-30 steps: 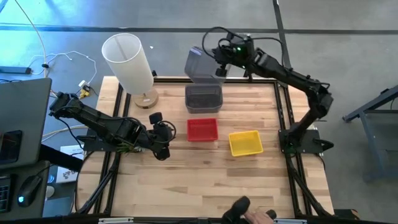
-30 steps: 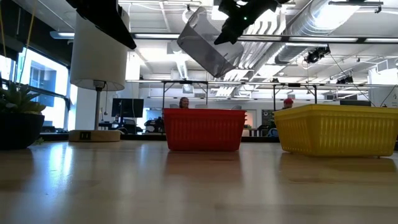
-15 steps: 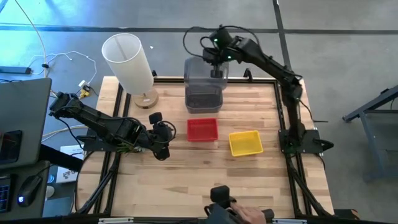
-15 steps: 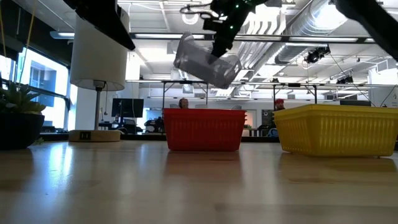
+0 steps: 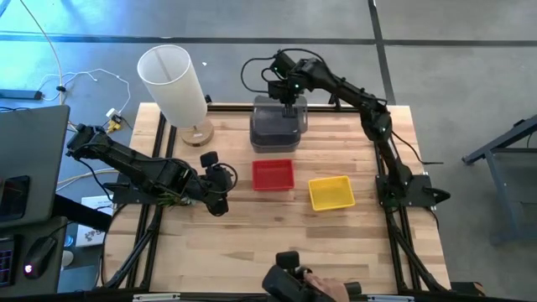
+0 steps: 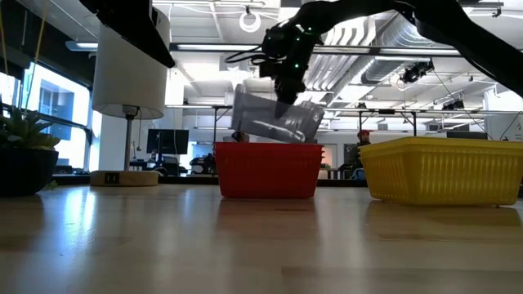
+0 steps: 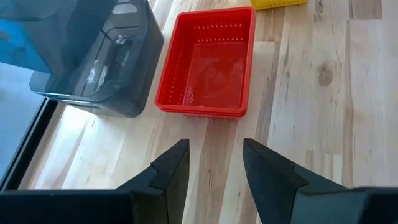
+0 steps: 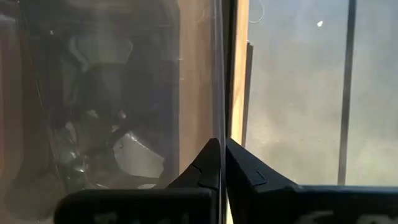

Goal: Stack baskets by color
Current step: Stack the bottom black basket on the black baskets

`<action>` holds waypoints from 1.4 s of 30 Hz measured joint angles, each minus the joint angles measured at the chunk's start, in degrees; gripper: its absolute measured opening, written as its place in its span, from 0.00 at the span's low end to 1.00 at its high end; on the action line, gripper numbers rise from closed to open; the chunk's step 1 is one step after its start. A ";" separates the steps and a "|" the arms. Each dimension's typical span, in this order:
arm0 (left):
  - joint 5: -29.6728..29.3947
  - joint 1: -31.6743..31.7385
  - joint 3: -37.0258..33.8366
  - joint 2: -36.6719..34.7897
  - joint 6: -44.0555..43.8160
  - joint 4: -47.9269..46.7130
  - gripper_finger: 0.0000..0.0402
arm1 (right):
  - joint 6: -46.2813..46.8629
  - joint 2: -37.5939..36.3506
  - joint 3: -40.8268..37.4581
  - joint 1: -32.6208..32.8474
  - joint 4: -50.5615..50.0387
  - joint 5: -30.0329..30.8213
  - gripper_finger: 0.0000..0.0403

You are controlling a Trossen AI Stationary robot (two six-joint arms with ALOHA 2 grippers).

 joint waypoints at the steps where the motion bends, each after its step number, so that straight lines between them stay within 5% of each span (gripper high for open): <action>1: 0.01 0.00 0.00 0.00 0.00 0.00 0.34 | 0.12 0.34 0.00 0.00 0.00 0.00 0.00; 23: 0.03 0.00 0.00 0.00 0.00 -0.27 0.34 | 0.49 5.71 -0.07 0.17 -0.52 -0.35 0.01; 36: 0.05 0.00 0.00 0.00 0.00 -0.66 0.34 | 1.93 5.69 0.04 0.17 -0.39 3.51 0.32; 42: 0.06 0.00 0.00 0.00 0.00 -0.66 0.34 | 4.49 5.49 0.09 0.02 0.72 3.76 0.32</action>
